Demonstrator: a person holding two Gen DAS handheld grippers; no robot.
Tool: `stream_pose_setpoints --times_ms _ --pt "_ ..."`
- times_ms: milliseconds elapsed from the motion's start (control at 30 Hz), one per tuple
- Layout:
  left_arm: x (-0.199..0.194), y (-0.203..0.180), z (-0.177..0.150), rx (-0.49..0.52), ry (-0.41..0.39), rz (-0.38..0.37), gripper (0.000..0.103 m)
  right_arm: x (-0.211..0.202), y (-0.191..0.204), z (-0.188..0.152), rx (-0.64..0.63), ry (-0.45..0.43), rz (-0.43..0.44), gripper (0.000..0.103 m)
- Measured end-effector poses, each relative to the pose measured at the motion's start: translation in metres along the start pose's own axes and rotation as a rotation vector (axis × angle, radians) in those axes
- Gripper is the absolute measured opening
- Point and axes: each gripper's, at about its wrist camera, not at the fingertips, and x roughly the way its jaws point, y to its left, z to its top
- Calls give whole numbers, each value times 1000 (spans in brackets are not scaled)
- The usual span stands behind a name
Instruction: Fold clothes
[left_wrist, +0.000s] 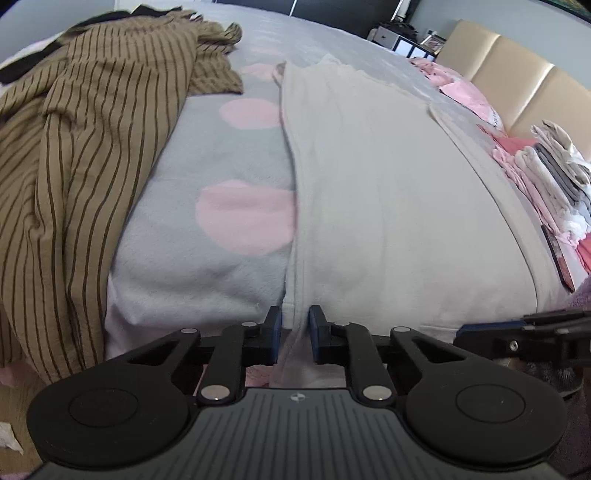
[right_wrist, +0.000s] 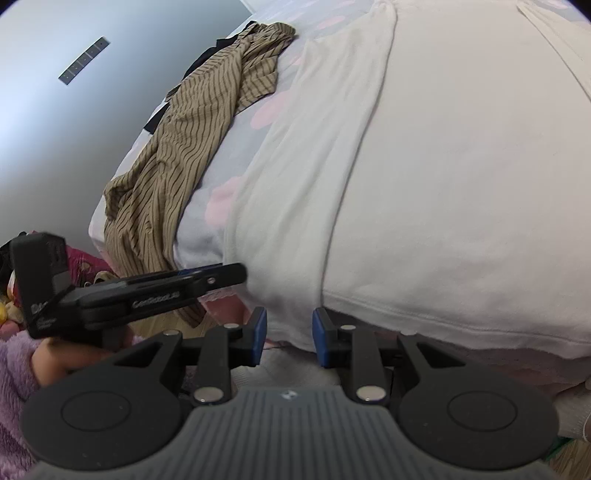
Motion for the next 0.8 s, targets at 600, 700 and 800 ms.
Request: stream_pose_setpoints --times_ms 600,700,800 --pt "-10 -88 27 340 -1 -16 10 -11 6 56 21 -79 -17 32" --pt "-10 -96 28 366 3 -23 10 -2 9 62 33 -61 -8 35" --pt "-11 -100 30 380 3 -32 10 8 12 67 33 -38 -14 36"
